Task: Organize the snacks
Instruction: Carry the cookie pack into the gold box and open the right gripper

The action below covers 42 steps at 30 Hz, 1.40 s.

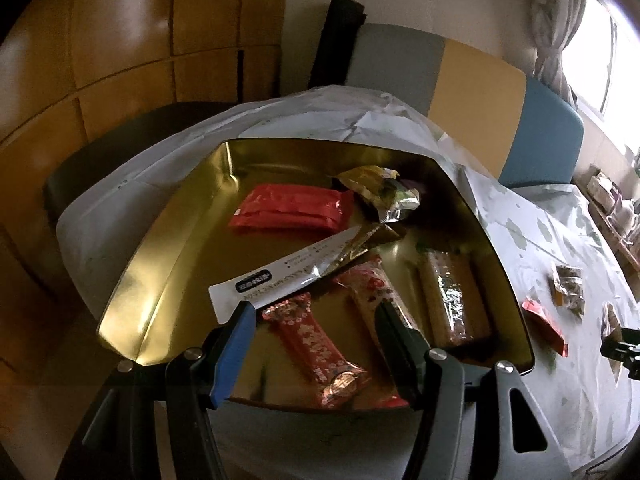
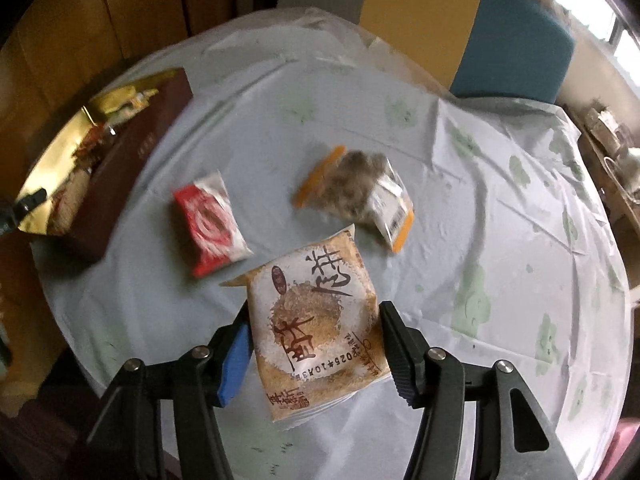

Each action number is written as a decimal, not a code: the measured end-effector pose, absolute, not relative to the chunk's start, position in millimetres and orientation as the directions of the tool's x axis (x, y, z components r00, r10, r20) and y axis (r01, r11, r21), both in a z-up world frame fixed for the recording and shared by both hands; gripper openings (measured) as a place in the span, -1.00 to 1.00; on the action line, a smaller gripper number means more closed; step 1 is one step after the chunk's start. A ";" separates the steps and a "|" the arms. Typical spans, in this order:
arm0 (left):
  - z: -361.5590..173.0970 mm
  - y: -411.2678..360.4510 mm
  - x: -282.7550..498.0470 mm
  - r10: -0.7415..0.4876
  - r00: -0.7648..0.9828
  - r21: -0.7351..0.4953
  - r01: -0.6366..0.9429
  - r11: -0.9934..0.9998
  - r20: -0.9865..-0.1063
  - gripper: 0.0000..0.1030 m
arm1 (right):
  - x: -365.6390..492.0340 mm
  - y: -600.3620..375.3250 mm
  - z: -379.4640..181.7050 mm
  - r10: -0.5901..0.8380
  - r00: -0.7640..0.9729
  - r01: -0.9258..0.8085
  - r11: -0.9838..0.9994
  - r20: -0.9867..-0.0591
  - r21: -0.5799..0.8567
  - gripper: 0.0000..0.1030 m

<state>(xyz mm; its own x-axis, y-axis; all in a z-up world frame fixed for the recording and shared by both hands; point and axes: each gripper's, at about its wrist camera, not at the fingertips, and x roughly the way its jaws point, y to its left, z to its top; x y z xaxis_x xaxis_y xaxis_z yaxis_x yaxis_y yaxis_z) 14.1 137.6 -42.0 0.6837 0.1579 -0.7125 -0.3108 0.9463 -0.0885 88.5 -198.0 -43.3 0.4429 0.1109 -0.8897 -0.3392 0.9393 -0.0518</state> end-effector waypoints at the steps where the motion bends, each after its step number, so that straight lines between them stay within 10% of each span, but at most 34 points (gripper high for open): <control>1: -41.3 138.5 13.2 0.158 0.685 -0.089 -0.310 0.947 -0.711 0.22 | 88.4 -194.1 -40.4 0.116 0.446 -0.342 0.938 -0.887 -0.050 0.16; 42: -24.7 175.9 -1.7 0.212 0.692 -0.114 -0.393 0.912 -0.690 0.22 | 121.6 61.3 -35.8 0.400 0.297 -0.685 0.722 -0.867 0.098 0.18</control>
<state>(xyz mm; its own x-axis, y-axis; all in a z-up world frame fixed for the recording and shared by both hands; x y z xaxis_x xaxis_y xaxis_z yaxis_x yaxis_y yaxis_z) -1.7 175.9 -24.8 0.6921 0.2120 -0.6899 -0.3931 0.9124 -0.1140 121.6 61.3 -35.8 0.2971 0.3997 -0.8671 -0.6847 0.7222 0.0984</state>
